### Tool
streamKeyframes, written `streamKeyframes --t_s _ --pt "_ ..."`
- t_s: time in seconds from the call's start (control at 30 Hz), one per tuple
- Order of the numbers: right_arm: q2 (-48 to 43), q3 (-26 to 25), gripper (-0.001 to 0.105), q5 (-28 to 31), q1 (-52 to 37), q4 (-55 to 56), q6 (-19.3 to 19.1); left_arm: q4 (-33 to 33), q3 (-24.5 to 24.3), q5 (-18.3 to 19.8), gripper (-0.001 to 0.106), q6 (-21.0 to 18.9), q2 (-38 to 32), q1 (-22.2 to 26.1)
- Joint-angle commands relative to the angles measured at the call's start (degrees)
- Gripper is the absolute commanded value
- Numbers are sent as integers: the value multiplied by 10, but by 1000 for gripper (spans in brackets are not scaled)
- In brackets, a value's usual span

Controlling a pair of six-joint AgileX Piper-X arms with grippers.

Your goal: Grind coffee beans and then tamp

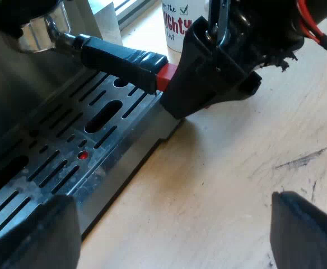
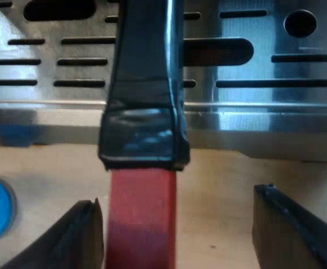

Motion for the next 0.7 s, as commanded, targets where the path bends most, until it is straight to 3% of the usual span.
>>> streamKeyframes --t_s 0.03,0.7 --pt "-2 -1 59 -5 -5 -23 -2 -6 -1 -2 71 -5 -1 -3" --pt "42 -1 59 -19 -5 -64 -4 -6 -1 -2 71 -5 -1 -3"
